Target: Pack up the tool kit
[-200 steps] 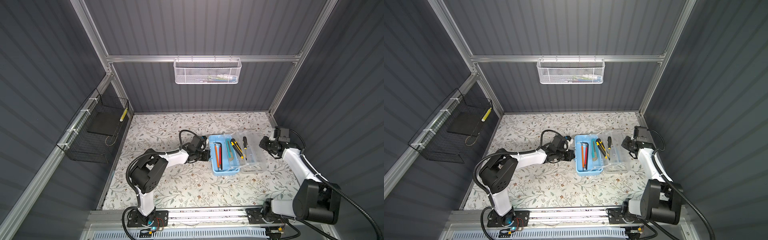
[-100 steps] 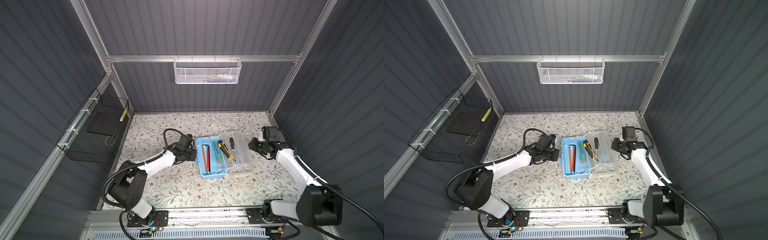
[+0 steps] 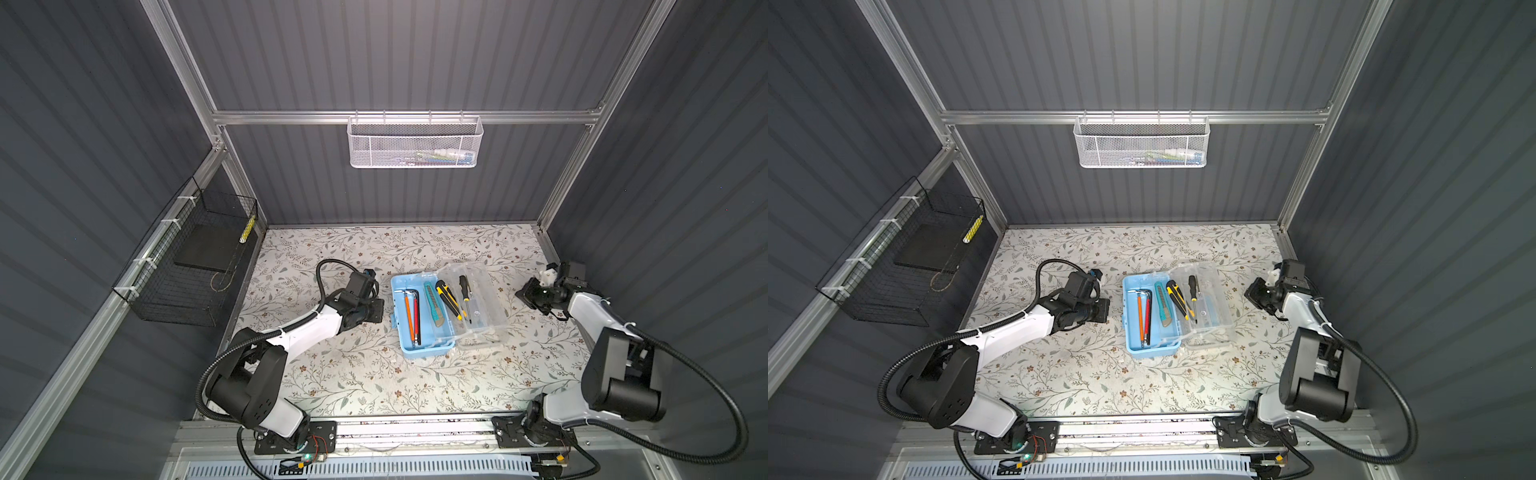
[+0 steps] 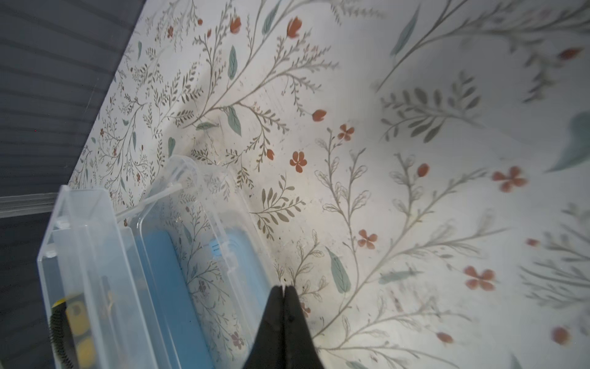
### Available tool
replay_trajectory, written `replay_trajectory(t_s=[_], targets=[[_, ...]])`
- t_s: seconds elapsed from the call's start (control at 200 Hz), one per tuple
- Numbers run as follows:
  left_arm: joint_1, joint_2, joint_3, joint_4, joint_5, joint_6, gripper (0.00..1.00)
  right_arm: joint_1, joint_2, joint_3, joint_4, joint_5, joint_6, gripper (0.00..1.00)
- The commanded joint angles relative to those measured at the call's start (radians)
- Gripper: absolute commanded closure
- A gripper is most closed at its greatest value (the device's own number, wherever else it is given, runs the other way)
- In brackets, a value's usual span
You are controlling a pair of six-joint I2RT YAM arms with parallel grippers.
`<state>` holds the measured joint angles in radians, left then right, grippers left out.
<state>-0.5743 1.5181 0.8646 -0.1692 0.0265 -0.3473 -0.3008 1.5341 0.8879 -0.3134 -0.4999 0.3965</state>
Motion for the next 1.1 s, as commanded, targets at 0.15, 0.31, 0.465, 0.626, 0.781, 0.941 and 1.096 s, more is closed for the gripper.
replay_trajectory(t_s=[0.15,0.31,0.465,0.626,0.781,0.941,1.096], targets=[[0.004,-0.023,-0.082,0.195,0.073,0.034,1.00,-0.004,0.173,-0.009,0.133,-0.239,0.013,1.00],[0.004,0.020,-0.106,0.258,0.110,0.022,1.00,0.002,0.204,-0.027,0.143,-0.260,-0.001,1.00],[0.004,0.049,-0.125,0.341,0.152,0.013,1.00,0.001,0.239,-0.042,0.152,-0.306,-0.012,1.00],[0.004,0.080,-0.124,0.386,0.205,0.007,1.00,0.002,0.252,-0.062,0.214,-0.357,0.033,1.00],[0.004,0.088,-0.124,0.397,0.238,0.005,1.00,0.008,0.261,-0.076,0.256,-0.410,0.057,1.00],[0.004,0.089,-0.134,0.428,0.273,-0.004,1.00,0.009,0.251,-0.082,0.241,-0.422,0.052,1.00],[0.004,0.105,-0.136,0.453,0.296,-0.018,1.00,0.014,0.231,-0.111,0.284,-0.468,0.083,1.00]])
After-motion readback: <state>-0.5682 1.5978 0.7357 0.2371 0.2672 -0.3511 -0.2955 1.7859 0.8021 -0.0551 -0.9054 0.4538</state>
